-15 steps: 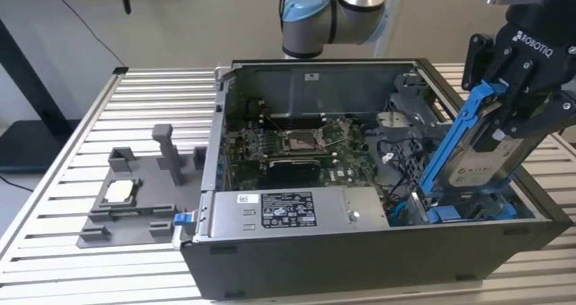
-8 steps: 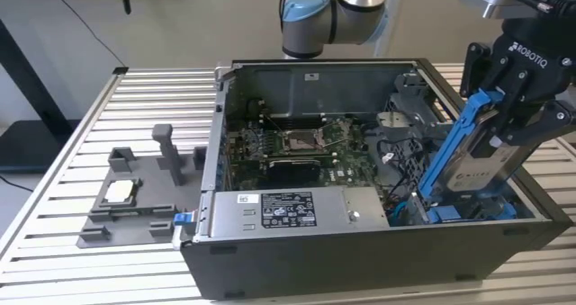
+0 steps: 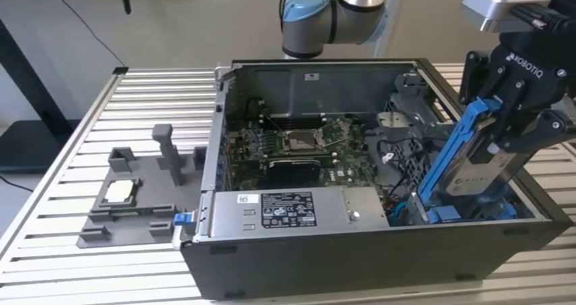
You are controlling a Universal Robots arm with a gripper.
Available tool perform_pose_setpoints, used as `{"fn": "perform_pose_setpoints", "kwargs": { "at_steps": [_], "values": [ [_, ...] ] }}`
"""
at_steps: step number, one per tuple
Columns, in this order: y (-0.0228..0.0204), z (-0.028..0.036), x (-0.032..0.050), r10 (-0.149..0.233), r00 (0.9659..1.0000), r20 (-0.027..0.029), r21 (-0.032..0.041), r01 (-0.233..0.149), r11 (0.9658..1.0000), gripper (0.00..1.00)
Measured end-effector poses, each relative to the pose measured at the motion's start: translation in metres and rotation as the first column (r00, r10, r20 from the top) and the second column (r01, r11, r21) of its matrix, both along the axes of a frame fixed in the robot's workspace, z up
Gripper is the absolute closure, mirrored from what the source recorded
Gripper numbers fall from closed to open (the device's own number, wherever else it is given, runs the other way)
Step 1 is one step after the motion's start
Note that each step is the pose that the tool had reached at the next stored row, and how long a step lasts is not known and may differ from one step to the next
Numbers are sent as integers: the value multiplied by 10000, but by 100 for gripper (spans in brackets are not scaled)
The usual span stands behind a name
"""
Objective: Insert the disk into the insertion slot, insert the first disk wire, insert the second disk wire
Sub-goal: 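Insert the disk into the insertion slot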
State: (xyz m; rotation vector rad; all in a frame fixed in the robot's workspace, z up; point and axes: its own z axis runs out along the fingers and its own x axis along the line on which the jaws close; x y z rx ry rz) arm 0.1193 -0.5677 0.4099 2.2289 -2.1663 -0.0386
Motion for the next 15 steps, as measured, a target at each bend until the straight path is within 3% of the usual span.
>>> {"fn": "perform_pose_setpoints", "kwargs": {
  "at_steps": [11,15],
  "values": [
    [1,-187,2,-1,10000,0,17,1,10000,67],
    [3,-241,2,-2,10000,0,111,2,9999,67]
  ]
}}
